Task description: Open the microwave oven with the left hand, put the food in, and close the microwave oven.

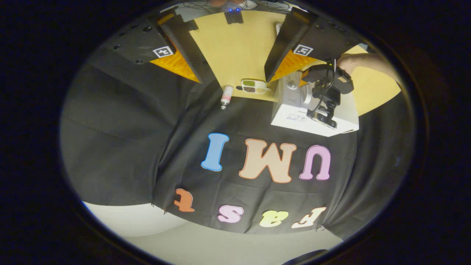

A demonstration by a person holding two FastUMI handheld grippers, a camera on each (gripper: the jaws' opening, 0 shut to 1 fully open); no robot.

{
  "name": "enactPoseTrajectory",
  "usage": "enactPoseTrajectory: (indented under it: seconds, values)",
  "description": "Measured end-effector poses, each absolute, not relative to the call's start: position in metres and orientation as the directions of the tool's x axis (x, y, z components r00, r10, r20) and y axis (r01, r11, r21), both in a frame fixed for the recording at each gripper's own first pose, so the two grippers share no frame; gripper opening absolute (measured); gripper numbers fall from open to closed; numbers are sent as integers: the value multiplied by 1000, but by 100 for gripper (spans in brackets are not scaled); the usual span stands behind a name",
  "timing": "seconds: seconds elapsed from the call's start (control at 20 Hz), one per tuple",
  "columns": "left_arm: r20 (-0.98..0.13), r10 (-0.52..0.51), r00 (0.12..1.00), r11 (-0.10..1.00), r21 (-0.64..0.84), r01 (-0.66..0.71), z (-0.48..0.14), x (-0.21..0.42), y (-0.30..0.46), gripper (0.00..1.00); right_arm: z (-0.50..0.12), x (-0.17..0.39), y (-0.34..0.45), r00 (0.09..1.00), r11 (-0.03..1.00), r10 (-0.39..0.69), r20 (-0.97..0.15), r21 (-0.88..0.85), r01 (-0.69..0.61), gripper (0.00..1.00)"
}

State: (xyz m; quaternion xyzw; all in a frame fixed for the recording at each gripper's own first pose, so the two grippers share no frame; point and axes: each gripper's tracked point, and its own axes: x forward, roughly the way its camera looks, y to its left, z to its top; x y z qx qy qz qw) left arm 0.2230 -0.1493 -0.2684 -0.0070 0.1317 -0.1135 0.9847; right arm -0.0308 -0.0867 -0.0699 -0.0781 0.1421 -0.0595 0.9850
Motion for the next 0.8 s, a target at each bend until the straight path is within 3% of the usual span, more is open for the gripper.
enactPoseTrajectory:
  seconds: [0.1,0.15,0.35,0.55,0.8]
  values:
    - [-235,-197,952,980,-21,198,-263,227,-145,65,-71,-30,-86,951,982,-132,-278,-168,87,97]
    - [-232,-215,949,976,-25,215,-264,228,-149,52,-70,-29,-84,952,983,-127,-279,-167,82,97]
    - [-244,-209,947,978,-33,208,-267,225,-151,15,-68,-27,-79,956,983,-107,-272,-173,61,97]
    - [-275,-218,936,975,-103,197,-268,225,-152,5,-69,-27,-73,958,986,-89,-271,-159,47,97]
    - [-305,-268,914,963,-90,252,-268,224,-152,4,-69,-23,-56,964,992,-41,-262,-125,8,97]
